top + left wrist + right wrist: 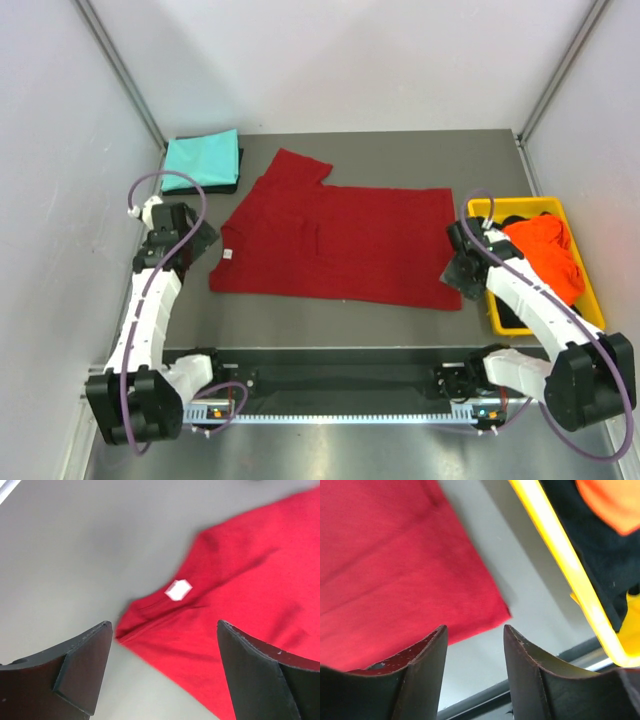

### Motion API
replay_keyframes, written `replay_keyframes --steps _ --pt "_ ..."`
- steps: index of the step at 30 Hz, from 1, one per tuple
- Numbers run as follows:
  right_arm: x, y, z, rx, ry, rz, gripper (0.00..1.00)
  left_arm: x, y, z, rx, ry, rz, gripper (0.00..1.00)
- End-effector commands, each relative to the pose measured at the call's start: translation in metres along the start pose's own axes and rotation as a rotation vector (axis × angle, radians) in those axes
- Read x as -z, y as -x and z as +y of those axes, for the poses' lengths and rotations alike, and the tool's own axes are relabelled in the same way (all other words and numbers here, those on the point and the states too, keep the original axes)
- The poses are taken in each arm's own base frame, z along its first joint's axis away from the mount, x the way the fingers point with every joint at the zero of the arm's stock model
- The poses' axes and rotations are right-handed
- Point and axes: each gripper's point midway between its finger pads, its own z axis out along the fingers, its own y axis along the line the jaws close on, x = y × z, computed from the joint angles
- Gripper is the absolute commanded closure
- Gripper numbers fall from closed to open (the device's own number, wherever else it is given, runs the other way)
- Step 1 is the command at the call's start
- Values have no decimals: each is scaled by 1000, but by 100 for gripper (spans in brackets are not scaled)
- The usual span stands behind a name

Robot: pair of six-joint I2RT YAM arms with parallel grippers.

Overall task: Fold and stack the t-shirts
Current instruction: Fold the tshirt

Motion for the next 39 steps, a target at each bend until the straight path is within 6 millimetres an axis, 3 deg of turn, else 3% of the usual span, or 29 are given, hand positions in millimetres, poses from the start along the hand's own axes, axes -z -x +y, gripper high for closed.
replay_keyframes --steps 1,2,3,4,5,6,8,9,10,11,12,16,17,18,20,21,26,27,29,33,36,38,39 --pt "26 30 19 26 82 -58 51 30 25 -67 -97 -353 -27 12" --pt "31 35 30 110 140 -65 50 35 24 -79 -114 -417 -15 14" --pt "43 55 53 150 232 -120 51 43 31 -93 -118 -481 -18 15" --pt "51 65 63 254 283 -154 51 54 24 -111 -139 -590 30 16" --pt "58 72 76 289 339 -175 48 52 19 -119 -145 -620 62 17" --pt "74 96 98 306 414 -255 44 55 17 -127 -154 -660 79 18" --pt "84 115 121 432 499 -328 40 55 -2 -143 -187 -742 160 19" --pt "87 134 138 458 522 -366 40 54 -9 -146 -199 -755 189 20" --pt "84 147 142 526 519 -387 40 53 -18 -149 -220 -771 219 21" --pt "92 164 153 547 546 -413 40 49 -29 -150 -252 -792 262 21" --pt "69 164 164 585 546 -353 40 49 -35 -150 -269 -799 281 21" --pt "26 196 175 618 603 -259 42 54 -79 -158 -368 -840 362 23" --pt "23 208 178 645 608 -279 43 52 -89 -155 -394 -843 369 23" --pt "1 209 180 642 593 -242 43 47 -94 -151 -415 -814 363 23" --pt "-6 224 184 663 605 -248 43 44 -105 -144 -452 -802 372 24" --pt "-20 222 187 680 605 -222 43 42 -106 -142 -457 -793 367 24" --pt "-43 240 199 810 605 -230 43 51 -102 -145 -467 -821 330 24" --pt "-58 234 199 827 603 -186 43 52 -102 -145 -465 -825 330 25" --pt "-69 237 197 882 578 -173 43 51 -105 -145 -465 -828 343 25" --pt "-84 249 190 970 528 -209 40 50 -109 -143 -464 -826 362 25" --pt "-92 238 196 1055 600 -194 32 51 -108 -145 -461 -832 356 26" --pt "-96 240 197 1077 595 -200 32 51 -106 -144 -463 -827 347 26" --pt "-101 250 186 1053 582 -205 32 50 -107 -143 -464 -822 348 26"
